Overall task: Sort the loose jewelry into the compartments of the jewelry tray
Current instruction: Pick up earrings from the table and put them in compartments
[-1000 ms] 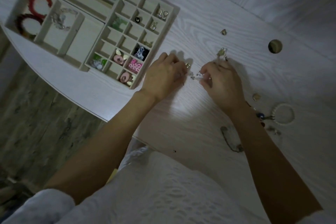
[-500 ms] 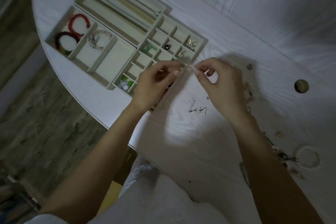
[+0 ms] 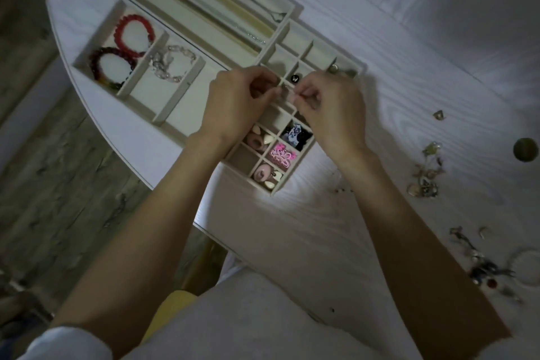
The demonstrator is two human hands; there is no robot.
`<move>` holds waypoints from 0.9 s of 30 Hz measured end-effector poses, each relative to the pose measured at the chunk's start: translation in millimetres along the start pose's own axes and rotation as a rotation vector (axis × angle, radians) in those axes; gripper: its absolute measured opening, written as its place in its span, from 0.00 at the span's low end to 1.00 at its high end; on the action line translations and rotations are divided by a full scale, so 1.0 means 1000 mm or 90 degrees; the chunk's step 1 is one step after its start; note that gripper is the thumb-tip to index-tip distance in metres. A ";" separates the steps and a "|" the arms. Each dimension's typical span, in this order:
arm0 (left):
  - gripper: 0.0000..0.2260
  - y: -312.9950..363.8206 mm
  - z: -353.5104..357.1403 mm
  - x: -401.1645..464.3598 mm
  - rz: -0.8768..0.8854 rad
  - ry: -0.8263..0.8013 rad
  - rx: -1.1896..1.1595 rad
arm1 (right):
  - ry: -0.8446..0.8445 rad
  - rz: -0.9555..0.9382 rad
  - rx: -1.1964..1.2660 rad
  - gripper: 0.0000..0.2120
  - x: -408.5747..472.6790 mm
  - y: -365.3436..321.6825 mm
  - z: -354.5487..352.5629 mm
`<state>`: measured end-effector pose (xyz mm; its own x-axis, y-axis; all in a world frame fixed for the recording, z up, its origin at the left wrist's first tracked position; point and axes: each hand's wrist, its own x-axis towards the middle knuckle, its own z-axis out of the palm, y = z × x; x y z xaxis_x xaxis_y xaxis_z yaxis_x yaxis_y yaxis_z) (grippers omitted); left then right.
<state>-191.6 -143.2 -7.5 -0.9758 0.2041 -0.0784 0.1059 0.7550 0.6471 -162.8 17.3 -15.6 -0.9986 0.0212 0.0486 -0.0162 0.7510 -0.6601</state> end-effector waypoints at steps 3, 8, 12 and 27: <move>0.09 -0.006 -0.007 -0.008 0.066 0.020 0.062 | 0.038 -0.030 -0.064 0.06 0.000 0.002 0.001; 0.11 -0.021 -0.017 -0.014 0.241 0.032 0.230 | 0.072 -0.053 -0.109 0.06 -0.009 0.011 -0.013; 0.11 -0.023 -0.013 -0.008 0.313 -0.014 0.298 | -0.037 -0.130 -0.151 0.11 -0.009 0.012 -0.009; 0.12 -0.022 -0.005 -0.006 0.262 -0.065 0.272 | -0.066 -0.160 -0.220 0.07 -0.006 0.021 -0.003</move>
<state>-188.8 -164.0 -17.2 -0.8177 0.5750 0.0279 0.5588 0.7811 0.2786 -157.3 34.5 -27.7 -0.9657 -0.2440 0.0882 -0.2595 0.9014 -0.3466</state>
